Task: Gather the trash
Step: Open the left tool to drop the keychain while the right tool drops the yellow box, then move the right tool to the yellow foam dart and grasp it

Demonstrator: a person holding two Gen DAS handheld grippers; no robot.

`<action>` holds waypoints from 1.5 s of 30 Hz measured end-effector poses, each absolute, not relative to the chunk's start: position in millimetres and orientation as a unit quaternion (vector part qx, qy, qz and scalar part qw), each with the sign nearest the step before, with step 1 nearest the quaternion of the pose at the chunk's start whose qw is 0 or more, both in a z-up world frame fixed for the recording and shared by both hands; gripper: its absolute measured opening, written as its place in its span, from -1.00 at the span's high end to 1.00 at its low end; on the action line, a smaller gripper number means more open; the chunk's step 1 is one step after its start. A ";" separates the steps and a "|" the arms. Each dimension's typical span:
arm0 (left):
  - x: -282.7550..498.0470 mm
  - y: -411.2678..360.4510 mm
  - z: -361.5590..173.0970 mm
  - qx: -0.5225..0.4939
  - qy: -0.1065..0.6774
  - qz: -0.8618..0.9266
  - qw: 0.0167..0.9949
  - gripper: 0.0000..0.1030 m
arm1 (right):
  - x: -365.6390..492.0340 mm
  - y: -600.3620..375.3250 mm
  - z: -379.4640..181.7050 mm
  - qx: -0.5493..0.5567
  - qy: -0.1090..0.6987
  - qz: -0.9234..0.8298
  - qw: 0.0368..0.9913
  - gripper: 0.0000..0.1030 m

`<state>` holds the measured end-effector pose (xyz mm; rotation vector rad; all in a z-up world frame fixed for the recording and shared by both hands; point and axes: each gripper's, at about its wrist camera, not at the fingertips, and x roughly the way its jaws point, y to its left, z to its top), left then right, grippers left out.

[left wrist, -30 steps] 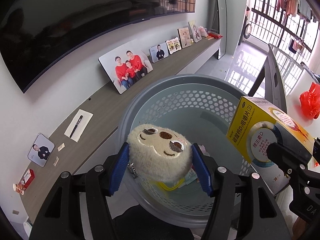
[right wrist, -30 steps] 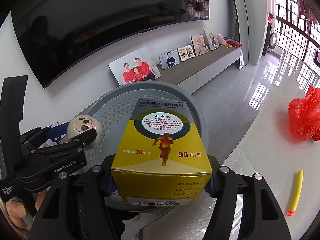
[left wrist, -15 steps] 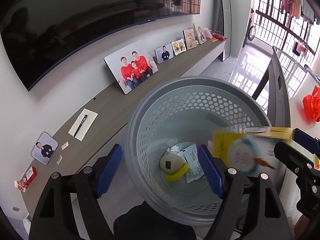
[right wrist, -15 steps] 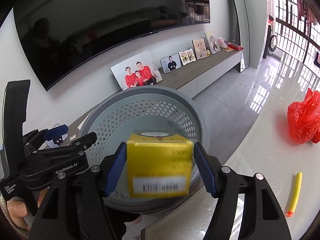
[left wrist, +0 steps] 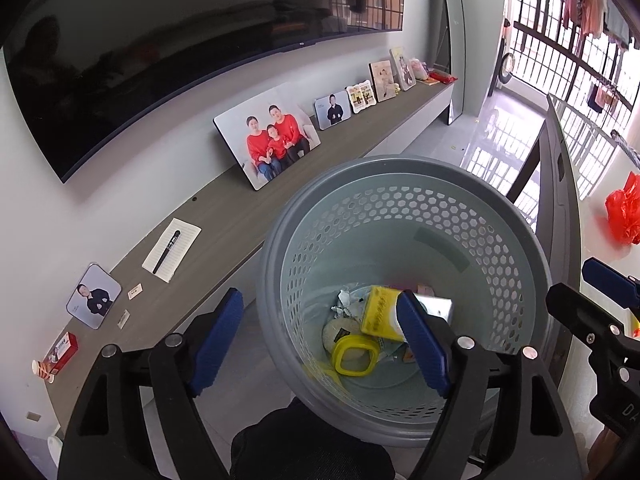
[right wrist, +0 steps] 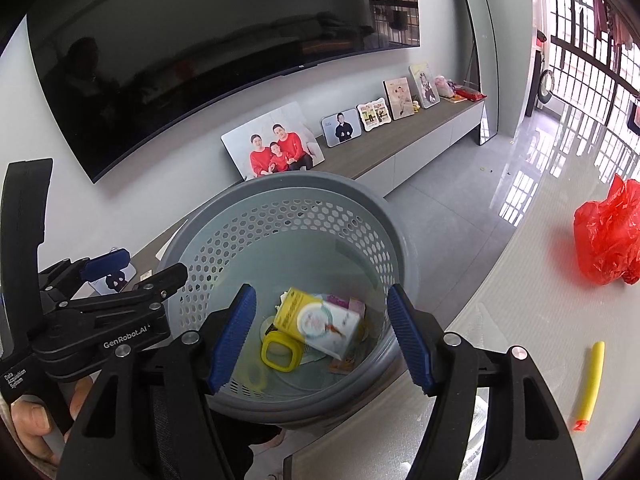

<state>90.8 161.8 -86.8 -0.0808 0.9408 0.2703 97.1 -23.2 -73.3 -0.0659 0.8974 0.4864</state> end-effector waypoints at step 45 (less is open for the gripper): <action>45.0 88.3 -45.5 -0.012 0.410 0.065 0.909 -0.71 | 40.7 -165.5 -56.2 0.021 0.396 0.048 0.917 -0.27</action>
